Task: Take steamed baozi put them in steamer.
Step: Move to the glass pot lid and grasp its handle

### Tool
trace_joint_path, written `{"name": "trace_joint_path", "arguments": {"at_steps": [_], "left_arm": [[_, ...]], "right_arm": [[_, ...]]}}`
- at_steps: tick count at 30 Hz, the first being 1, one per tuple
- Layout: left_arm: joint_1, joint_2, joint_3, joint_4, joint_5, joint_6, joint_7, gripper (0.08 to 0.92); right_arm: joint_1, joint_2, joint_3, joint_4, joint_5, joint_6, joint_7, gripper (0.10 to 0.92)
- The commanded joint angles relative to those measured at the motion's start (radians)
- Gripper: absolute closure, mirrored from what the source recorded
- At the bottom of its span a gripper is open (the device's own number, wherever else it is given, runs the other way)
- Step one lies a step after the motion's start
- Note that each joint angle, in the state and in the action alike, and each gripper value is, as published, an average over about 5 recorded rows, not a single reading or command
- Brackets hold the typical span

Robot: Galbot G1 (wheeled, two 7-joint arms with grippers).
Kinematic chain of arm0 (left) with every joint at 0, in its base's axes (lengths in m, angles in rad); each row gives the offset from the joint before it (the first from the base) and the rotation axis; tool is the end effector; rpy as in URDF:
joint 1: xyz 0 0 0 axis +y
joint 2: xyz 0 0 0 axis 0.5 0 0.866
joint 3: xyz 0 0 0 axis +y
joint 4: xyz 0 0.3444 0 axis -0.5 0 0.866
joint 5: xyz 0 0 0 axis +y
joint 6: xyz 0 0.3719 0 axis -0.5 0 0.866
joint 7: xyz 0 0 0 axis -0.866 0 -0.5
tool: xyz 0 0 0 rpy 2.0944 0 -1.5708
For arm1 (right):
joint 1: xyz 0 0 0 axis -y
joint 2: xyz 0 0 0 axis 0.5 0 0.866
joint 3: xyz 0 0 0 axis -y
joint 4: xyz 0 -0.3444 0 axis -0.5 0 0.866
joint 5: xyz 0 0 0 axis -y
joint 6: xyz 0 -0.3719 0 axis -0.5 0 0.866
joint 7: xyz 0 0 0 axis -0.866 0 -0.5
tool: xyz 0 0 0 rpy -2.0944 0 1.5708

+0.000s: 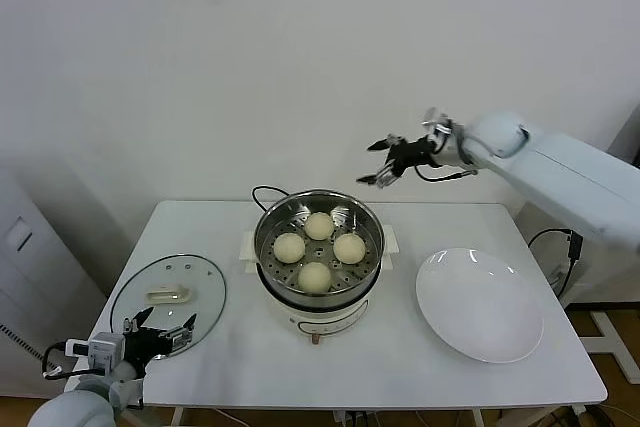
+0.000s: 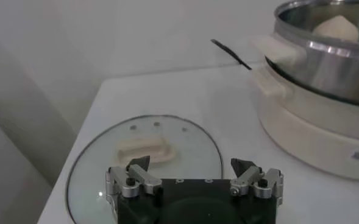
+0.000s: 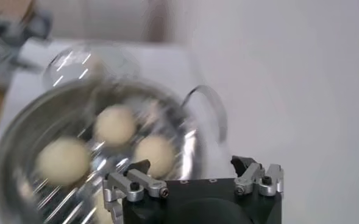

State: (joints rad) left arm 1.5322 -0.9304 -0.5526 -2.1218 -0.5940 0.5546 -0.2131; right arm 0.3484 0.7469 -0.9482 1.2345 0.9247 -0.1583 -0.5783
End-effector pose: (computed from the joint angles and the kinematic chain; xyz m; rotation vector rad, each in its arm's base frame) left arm 0.2268 0.0968 -0.2490 -0.1165 -2.5801 -0.1634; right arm 0.5710 -0.1054 -0.0658 1.2849 -2.4651 0.7495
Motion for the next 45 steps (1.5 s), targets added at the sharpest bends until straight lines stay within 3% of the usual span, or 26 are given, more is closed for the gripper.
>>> {"name": "trace_joint_path", "arguments": {"at_steps": [1, 8, 18, 32, 45], "left_arm": [[-0.024, 0.004, -0.013, 0.000, 0.011, -0.001, -0.001, 0.177], [-0.031, 0.012, -0.028, 0.009, 0.167, -0.025, 0.026, 0.177], [0.036, 0.046, -0.031, 0.055, 0.751, -0.209, 0.136, 0.177], [0.051, 0.016, -0.013, 0.219, 1.403, -0.451, 0.140, 0.177], [-0.052, -0.062, 0.018, 0.416, 1.698, -0.565, 0.091, 0.177]], "right_arm": [[-0.656, -0.205, 0.710, 0.147, 0.053, 0.239, 0.473, 0.203], [-1.015, -0.137, 1.026, 0.219, -0.053, 0.278, 0.479, 0.203], [-1.353, 0.149, 1.437, 0.286, -0.300, 0.217, 0.508, 0.203], [-1.486, 0.317, 1.606, 0.288, -0.452, 0.209, 0.448, 0.203], [-1.500, 0.367, 1.628, 0.274, -0.498, 0.229, 0.425, 0.203]]}}
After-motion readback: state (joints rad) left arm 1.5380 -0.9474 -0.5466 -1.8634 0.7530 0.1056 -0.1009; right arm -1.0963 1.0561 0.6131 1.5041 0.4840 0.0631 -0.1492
